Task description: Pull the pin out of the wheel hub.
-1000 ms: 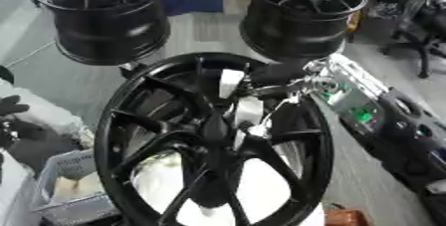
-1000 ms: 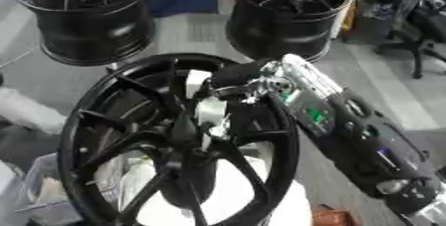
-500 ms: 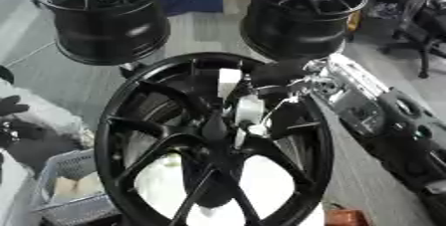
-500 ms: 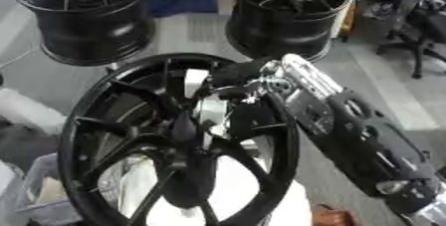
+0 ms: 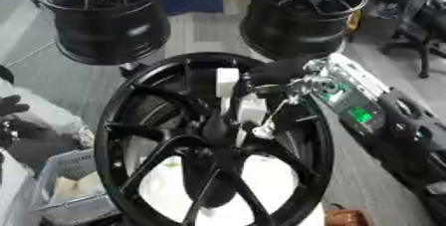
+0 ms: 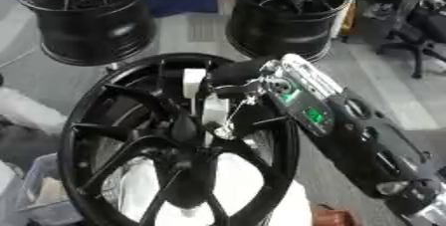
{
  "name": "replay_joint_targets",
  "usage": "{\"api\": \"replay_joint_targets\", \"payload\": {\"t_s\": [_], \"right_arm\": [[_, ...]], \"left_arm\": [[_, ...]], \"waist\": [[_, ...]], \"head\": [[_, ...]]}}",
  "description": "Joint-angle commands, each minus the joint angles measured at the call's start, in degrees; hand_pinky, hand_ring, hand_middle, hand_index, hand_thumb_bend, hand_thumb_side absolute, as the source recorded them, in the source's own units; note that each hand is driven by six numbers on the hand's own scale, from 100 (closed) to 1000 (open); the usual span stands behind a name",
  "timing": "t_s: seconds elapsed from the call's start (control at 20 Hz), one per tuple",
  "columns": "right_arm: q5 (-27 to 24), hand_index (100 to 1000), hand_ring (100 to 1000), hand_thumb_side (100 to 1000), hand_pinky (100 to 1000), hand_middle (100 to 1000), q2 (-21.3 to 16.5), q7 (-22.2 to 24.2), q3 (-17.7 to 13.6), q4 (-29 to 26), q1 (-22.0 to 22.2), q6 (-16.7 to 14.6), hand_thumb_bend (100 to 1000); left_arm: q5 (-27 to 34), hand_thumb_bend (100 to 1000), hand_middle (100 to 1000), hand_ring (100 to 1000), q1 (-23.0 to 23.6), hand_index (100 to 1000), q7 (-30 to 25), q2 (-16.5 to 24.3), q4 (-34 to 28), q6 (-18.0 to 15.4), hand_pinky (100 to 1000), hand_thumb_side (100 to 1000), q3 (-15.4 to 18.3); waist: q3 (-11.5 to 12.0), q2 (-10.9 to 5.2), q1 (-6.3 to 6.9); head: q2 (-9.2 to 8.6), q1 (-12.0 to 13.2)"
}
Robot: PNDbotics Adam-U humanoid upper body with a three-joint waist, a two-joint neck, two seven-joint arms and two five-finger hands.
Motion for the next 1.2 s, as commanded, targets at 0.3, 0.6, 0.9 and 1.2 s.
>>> {"api": "replay_joint_targets", "payload": {"t_s": [0.3,0.6,0.9,1.2], "right_arm": [[-3.3,596,391,100,405,479,-2.4,-1.8,-2.0,-3.8,-2.0,2.5,100],[-5.1,568,360,100,373,454,-3.1,-2.1,-2.8,-5.7,-3.3,3.7,100],[-8.3,562,357,100,370,447,-5.9,-1.9,-3.8,-7.2,-5.8,4.8,100],[-16.4,552,354,100,365,435,-15.0,-2.7,-7.5,-11.9,-6.0,7.9,100]], "left_arm": [[0.0,100,634,502,-0.6,756,-0.2,0.7,-0.9,0.0,525,822,-0.2],[0.0,100,634,501,-0.6,756,-0.2,0.7,-0.8,0.0,525,822,-0.2],[0.1,100,634,501,-0.5,756,-0.2,0.8,-0.8,0.0,525,822,-0.2],[-0.1,100,634,501,-0.3,756,0.0,1.3,-0.8,0.1,526,824,0.2]], "waist": [[-0.2,-0.51,0.26],[-0.2,-0.58,0.31],[-0.3,-0.79,0.26],[-1.0,-0.83,-0.62]], "head": [[-0.12,0.0],[-0.12,0.0],[-0.12,0.0],[-0.12,1.0]]}}
